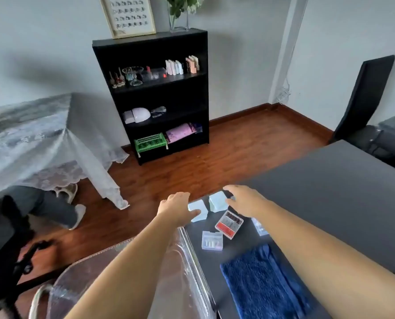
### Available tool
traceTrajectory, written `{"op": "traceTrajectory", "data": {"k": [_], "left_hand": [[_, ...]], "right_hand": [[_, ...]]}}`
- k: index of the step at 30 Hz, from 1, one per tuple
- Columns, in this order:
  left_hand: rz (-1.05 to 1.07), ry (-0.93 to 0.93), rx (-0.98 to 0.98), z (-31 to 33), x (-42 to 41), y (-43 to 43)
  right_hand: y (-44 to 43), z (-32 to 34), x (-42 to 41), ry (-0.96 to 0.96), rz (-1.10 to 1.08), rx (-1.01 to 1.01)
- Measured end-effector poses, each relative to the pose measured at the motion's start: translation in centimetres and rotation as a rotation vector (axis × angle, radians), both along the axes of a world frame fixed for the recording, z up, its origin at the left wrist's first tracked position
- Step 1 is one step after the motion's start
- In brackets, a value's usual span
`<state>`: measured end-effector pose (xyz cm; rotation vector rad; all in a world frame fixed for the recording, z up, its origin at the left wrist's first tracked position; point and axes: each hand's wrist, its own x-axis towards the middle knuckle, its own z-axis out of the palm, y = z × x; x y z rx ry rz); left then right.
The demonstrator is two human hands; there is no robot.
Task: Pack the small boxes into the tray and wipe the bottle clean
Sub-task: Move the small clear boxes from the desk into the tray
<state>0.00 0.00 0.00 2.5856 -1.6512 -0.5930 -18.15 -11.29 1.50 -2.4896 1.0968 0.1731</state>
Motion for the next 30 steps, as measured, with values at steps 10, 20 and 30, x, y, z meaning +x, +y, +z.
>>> {"op": "traceTrajectory", "data": {"k": [10, 20, 30], "left_hand": [[0.081, 0.032, 0.227, -4.0, 0.3, -4.1], [0.196, 0.209, 0.174, -4.3, 0.7, -4.1], [0.215, 0.210, 0.119, -4.9, 0.6, -3.6]], "right_hand": [[-5.1, -3.4, 3.2, 0.160, 0.104, 0.159], [-6.5, -3.8, 4.0, 0.176, 0.178, 0.174], [-5.7, -4.8, 2.6, -0.136, 0.208, -0.127]]}}
